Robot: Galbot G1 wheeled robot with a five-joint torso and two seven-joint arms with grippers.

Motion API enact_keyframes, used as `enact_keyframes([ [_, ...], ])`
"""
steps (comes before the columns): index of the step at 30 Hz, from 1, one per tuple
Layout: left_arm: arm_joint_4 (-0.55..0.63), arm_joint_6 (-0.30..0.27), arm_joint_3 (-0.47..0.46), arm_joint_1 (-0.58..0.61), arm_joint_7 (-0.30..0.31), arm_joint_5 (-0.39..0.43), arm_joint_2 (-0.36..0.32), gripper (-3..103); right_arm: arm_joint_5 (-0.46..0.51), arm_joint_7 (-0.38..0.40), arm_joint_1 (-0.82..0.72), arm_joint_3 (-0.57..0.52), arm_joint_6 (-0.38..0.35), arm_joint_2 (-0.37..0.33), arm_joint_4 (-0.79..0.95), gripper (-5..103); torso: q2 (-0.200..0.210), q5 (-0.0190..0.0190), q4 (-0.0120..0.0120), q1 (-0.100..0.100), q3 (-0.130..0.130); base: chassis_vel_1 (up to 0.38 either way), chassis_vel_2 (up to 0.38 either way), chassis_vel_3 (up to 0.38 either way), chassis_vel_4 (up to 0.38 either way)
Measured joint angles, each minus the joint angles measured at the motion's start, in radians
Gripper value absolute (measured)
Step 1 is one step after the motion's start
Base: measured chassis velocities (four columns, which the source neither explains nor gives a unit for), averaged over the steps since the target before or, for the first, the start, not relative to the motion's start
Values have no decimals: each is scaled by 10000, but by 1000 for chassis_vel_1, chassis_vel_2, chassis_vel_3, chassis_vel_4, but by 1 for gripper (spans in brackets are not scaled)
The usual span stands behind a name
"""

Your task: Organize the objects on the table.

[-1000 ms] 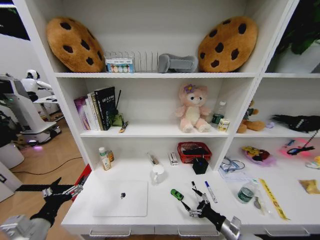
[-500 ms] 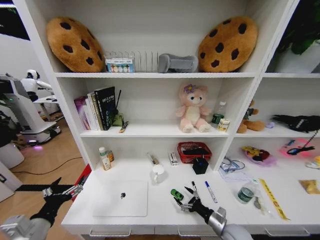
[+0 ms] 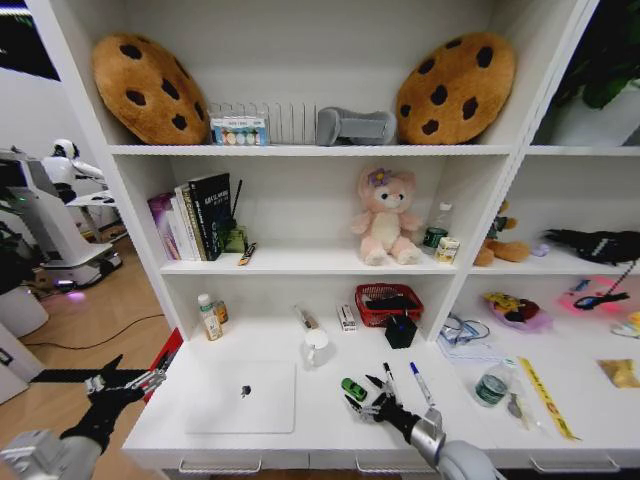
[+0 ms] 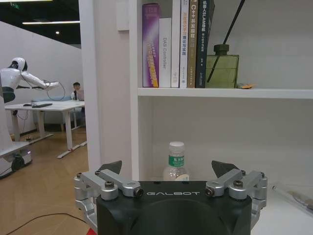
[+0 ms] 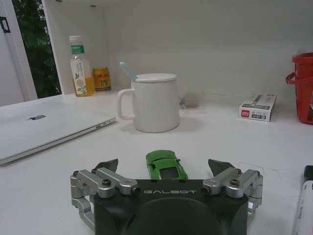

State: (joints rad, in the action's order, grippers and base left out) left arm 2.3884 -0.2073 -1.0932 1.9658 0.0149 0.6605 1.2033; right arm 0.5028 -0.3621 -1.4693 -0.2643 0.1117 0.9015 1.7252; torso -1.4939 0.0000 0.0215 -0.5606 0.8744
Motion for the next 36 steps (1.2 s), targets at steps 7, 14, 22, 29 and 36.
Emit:
enact_keyframes([
  [7, 0, 0, 0, 0, -3, 0, -1, 100, -158, 198, 67, 0, -150, 79, -110, 96, -1, -1, 0, 1, 0, 0, 0, 0, 0],
  [14, 0, 0, 0, 0, -7, 0, -1, 100, -378, 37, 319, 150, -133, 119, -378, 71, -2, -1, 0, 1, -1, 0, 0, 0, 0],
  [22, 0, 0, 0, 0, -8, 0, 0, 100, -360, -177, 571, 297, -338, 52, -451, 38, -2, -2, -1, 1, -1, 0, 0, 0, 0],
  [29, 0, 0, 0, 0, -8, 0, 0, 100, -326, -298, 610, 322, -371, -5, -452, 37, -1, 0, 0, 1, -1, 0, 0, 0, 0],
  [36, 0, 0, 0, -1, -8, 0, 0, 100, -203, -304, 542, 134, -415, -48, -181, 37, 0, 3, 0, 1, 0, 0, 0, 0, 0],
])
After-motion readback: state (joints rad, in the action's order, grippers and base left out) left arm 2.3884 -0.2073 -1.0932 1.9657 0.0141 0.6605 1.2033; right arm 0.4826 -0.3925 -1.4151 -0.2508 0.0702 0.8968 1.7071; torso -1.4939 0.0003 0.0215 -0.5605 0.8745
